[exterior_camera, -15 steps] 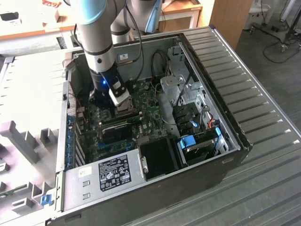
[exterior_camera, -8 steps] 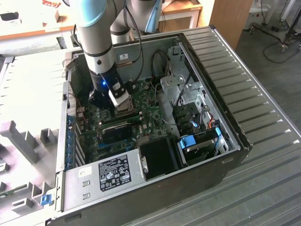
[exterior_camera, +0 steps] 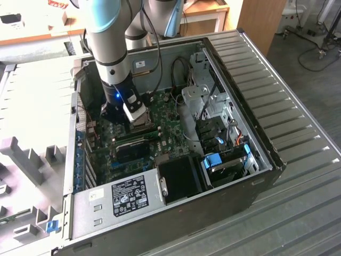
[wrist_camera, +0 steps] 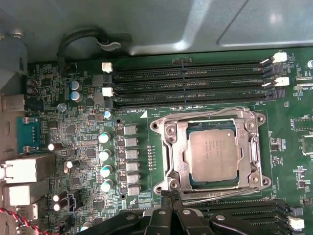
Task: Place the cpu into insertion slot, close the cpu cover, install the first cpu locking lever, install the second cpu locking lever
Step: 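Install the second cpu locking lever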
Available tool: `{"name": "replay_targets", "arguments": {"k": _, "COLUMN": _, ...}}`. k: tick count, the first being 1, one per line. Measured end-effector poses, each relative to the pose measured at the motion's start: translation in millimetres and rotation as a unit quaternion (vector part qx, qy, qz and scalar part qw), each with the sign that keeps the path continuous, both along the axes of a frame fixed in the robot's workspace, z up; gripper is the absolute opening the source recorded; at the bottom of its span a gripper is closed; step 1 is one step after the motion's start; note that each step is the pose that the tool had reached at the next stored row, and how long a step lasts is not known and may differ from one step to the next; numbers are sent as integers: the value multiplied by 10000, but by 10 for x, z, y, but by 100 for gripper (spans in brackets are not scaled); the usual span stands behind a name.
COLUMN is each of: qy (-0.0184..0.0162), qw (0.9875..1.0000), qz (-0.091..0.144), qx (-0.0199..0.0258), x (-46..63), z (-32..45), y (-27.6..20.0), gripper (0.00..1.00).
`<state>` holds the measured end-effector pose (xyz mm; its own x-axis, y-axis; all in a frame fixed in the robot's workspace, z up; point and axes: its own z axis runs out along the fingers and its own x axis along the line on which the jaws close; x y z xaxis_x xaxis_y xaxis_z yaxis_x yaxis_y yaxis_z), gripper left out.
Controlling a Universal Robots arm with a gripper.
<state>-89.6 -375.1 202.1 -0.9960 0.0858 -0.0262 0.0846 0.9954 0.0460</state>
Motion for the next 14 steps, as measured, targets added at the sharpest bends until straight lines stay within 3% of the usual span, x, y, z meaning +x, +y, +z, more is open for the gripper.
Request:
{"name": "replay_targets", "arguments": {"k": 6, "qy": 1, "qw": 10000, "qz": 0, "qx": 9, "x": -19, "z": -19, "y": 0, "gripper": 10}}
{"name": "replay_targets", "arguments": {"k": 14, "qy": 0, "qw": 10000, "qz": -1, "qx": 90, "x": -43, "z": -29, "y": 1, "gripper": 10}}
